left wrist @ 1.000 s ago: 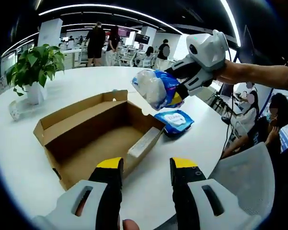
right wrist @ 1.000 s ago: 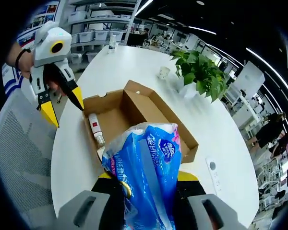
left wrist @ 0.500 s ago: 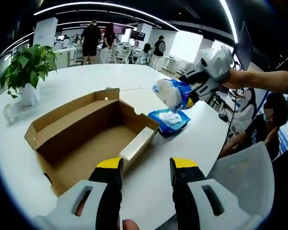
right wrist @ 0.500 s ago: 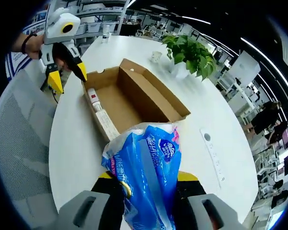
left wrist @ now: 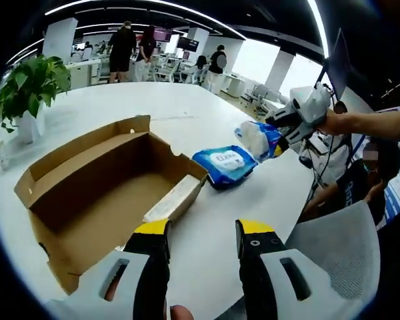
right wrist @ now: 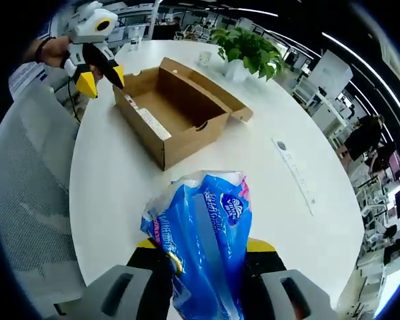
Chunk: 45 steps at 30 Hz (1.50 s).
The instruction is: Operate the shoe box by opening the lid, removing the specified soft item, and placing it in the target area until the item is outside and the box remains undamaged.
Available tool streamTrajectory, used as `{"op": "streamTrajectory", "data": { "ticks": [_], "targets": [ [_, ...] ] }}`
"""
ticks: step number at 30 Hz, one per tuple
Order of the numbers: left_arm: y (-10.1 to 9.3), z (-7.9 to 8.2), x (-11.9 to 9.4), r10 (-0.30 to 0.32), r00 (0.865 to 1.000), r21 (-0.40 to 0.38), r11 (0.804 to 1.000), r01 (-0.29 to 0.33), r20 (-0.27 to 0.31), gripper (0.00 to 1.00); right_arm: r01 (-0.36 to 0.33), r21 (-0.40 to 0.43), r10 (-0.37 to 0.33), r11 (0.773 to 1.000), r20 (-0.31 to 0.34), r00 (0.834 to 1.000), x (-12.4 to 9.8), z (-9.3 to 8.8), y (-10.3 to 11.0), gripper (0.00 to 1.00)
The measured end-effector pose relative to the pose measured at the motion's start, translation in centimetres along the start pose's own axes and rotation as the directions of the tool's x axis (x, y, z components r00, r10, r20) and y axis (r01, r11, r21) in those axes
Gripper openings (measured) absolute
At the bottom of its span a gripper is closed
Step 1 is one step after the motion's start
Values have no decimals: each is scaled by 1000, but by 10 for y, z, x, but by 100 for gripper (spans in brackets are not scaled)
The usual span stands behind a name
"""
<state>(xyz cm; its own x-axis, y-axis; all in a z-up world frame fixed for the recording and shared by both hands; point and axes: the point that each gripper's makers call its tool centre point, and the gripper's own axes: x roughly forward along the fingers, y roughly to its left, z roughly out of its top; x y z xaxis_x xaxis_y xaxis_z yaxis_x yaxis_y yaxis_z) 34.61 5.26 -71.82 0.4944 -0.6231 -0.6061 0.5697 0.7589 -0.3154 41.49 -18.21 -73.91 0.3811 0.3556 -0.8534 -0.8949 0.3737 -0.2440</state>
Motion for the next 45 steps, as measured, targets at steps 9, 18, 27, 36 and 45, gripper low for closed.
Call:
{"op": "streamTrajectory", "data": {
  "ticks": [9,18,27,36,45],
  "targets": [
    [-23,10,28,-37,999,28,999,38,-20,39,29,81,-26,996,-34,999,-19,-58,-6,35],
    [-36,17,45,-51,998,28,998,52,-23,40,42,131,-34,991,-62,998,-28,-101,-13,35],
    [-45,19,49,-42,999,39,998,43,-30,40,30,137,-20,990,-73,997,-23,-116,-21,36],
    [-48,17,34,-34,999,50,998,35,-18,42,1,66,6,998,-93,996,-9,-118,-34,36],
    [-37,9,13,0,1000,57,998,2,-21,43,-38,-8,36,999,-142,989,7,-126,-53,38]
  ]
}}
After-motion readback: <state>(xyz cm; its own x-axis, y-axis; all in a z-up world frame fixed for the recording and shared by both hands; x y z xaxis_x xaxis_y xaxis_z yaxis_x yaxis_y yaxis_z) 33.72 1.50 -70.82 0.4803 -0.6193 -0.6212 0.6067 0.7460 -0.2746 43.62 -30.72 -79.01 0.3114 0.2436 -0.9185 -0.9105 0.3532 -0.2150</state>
